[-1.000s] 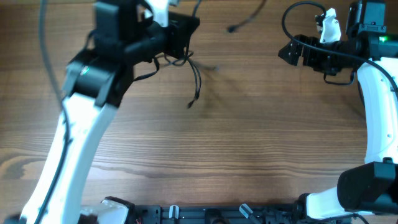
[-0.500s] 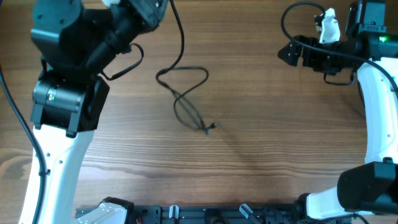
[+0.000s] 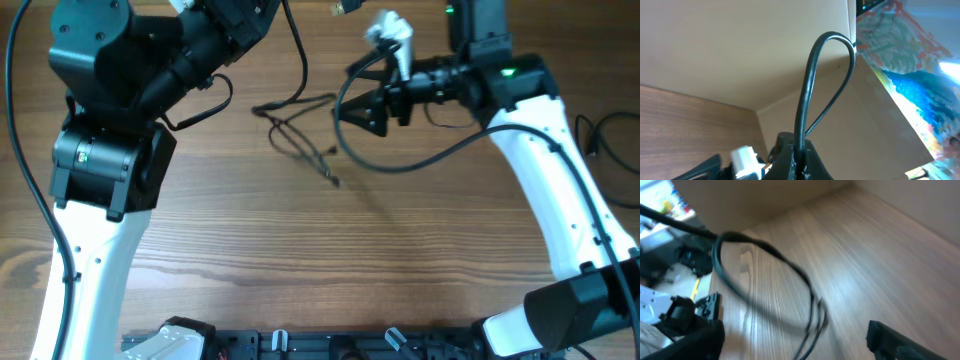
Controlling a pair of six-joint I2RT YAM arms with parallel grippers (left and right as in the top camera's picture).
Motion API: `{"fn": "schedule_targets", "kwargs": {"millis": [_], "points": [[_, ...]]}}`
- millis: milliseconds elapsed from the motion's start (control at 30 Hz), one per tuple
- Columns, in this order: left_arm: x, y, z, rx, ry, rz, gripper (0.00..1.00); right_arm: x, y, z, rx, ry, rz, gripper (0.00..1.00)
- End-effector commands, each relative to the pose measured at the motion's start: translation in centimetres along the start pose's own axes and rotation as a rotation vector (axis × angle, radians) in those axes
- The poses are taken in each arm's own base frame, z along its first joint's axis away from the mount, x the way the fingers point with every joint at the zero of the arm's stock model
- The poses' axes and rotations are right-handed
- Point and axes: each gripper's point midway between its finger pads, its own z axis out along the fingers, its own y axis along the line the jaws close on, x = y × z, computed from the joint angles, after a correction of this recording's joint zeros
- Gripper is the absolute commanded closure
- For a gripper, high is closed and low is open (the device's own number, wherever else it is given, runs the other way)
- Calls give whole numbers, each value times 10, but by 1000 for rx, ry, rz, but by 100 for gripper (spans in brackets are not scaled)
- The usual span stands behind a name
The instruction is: Untangle cables
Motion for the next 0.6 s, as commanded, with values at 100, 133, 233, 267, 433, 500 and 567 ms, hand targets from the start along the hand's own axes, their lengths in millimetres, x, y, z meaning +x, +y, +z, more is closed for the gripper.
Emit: {"fn": "schedule_targets", "kwargs": {"millis": [100,133,233,267,433,500,567], "points": [[3,-12,-4,41,28,-1,96,4,10,42,-101,5,-76,30],[3,-12,-4,41,28,-1,96,7,11,45,-112,12,-64,40],[-2,-9,-5,31,13,10,96,10,8,45,-104,24,-7,74],[-4,-4,-6,15,4,11,96,10,6,44,-93,27,15,83],[-26,73,-22,-272,-86,-91,96,33,-45,24,165,95,352,96],[-35,112,-32,-411,-114,-81,96,50,-64,10,282,134,473,96],[-42,158,-51,-604,-166,-106,96,78,-84,-10,446,203,611,96]]}}
